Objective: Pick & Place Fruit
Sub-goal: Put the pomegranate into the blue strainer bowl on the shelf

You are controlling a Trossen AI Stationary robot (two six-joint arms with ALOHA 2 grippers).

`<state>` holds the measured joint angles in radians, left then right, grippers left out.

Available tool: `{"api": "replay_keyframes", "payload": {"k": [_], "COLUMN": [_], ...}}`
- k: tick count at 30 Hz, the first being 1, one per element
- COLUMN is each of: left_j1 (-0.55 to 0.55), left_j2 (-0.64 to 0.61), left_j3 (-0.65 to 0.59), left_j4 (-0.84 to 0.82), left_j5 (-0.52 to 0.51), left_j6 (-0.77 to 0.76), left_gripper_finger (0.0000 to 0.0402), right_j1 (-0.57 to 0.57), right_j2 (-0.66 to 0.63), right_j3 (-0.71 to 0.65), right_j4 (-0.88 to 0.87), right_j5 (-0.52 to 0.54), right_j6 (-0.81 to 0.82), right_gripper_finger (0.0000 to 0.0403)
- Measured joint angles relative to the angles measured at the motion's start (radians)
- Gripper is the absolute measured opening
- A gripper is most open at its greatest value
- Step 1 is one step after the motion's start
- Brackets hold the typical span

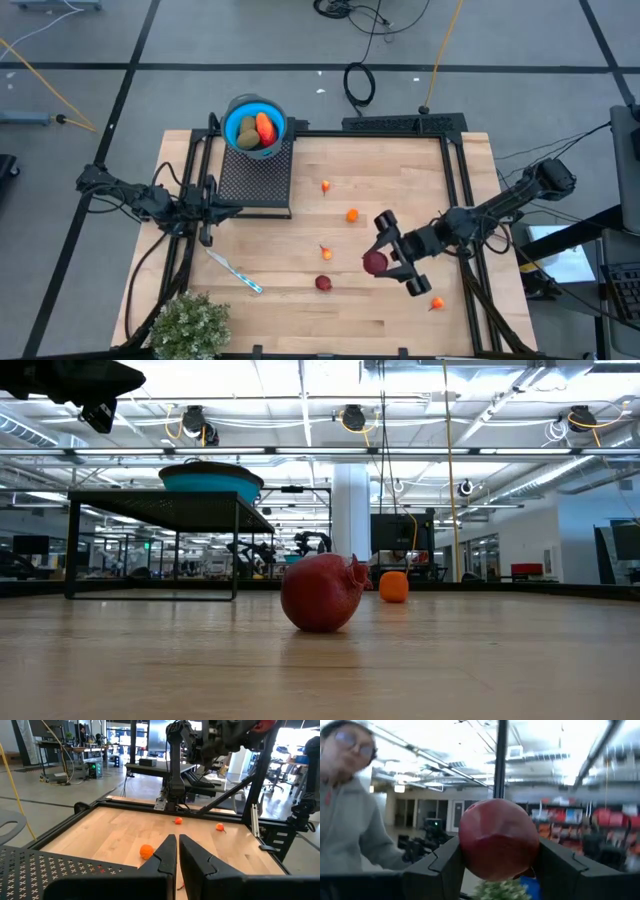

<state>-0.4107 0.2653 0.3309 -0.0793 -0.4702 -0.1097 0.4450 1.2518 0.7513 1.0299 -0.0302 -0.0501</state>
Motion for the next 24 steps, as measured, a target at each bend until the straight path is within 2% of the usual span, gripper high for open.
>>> {"api": "replay_keyframes", "payload": {"k": [5,14,16,22,24], "left_j1": [0.0,0.0,0.0,0.0,0.0], "left_j2": [0.0,0.0,0.0,0.0,0.0], "left_j3": [0.0,0.0,0.0,0.0,0.0], "left_j4": [0.0,0.0,0.0,0.001,0.001], "left_j5": [0.0,0.0,0.0,0.0,0.0], "left_j6": [0.001,0.002,0.002,0.002,-0.005], "left_gripper_finger": [0.0003,0.002,0.002,0.0004,0.0002], "right_j1": [0.0,0.0,0.0,-0.001,-0.001], "right_j2": [0.0,0.0,0.0,0.0,-0.001], "right_j3": [0.0,0.0,0.0,0.0,0.0], "right_j4": [0.048,0.051,0.051,-0.028,-0.077], "right_j5": [-0.028,-0.022,0.012,0.3,0.359], "right_j6": [-0.129,-0.112,-0.045,0.342,0.452], "right_gripper_finger": [0.0194,0.0192,0.0193,0.0194,0.0193]}}
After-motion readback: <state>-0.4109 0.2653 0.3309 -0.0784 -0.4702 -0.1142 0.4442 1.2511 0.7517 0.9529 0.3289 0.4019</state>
